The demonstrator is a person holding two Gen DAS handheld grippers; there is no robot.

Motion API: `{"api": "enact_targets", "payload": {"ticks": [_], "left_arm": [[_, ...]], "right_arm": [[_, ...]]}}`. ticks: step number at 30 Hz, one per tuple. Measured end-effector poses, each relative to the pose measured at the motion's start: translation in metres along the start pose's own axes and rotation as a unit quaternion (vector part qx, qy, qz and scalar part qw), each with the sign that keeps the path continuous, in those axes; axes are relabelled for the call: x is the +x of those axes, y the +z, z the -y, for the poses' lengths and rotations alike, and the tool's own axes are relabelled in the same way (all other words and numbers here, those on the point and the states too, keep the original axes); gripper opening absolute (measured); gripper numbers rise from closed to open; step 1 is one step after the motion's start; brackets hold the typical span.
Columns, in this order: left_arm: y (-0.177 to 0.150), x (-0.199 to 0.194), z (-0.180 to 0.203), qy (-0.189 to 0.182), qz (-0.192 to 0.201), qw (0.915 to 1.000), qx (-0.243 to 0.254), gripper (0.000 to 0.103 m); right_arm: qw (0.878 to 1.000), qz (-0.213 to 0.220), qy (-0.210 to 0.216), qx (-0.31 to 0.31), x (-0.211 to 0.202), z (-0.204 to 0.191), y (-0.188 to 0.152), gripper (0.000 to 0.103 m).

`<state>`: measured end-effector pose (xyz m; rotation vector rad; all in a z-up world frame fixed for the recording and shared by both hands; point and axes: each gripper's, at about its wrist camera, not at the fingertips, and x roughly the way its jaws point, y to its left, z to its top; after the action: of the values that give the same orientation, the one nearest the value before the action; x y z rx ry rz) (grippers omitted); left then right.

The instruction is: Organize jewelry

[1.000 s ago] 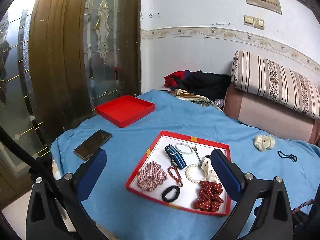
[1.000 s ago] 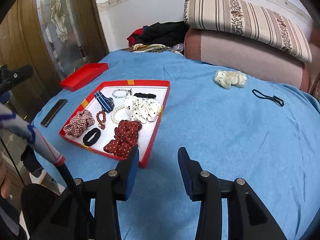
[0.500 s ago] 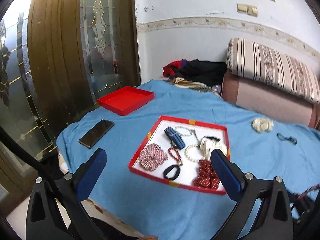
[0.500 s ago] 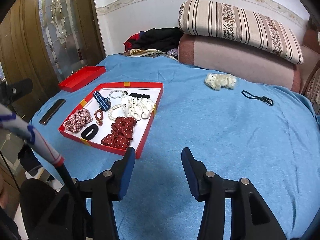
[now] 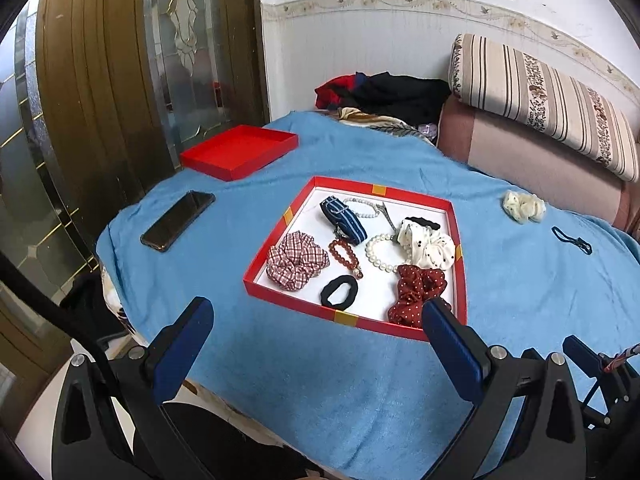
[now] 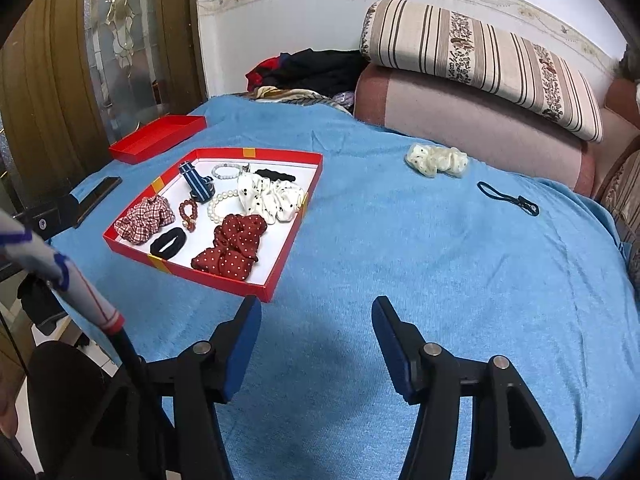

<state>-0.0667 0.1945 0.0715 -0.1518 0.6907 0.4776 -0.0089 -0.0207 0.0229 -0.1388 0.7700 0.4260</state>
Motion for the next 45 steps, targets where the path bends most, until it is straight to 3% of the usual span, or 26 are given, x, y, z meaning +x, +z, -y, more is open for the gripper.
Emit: {"api": "enact_targets", "payload": {"ticks": [23,45], "left_arm": [[-0.01,0.041,-0.009,-0.004,-0.042,0.999,-0.017,0.103],[-0.012,0.054,-0.011,-0.006,-0.052,0.9984,-0.022,0.103]], "right_arm": [[0.999,-0.006,-0.02,-0.025,0.015,-0.012,-0.004,0.066],[0.999,-0.014,-0.015,-0.042,0.024,-0.023,0.0,0.067]]}}
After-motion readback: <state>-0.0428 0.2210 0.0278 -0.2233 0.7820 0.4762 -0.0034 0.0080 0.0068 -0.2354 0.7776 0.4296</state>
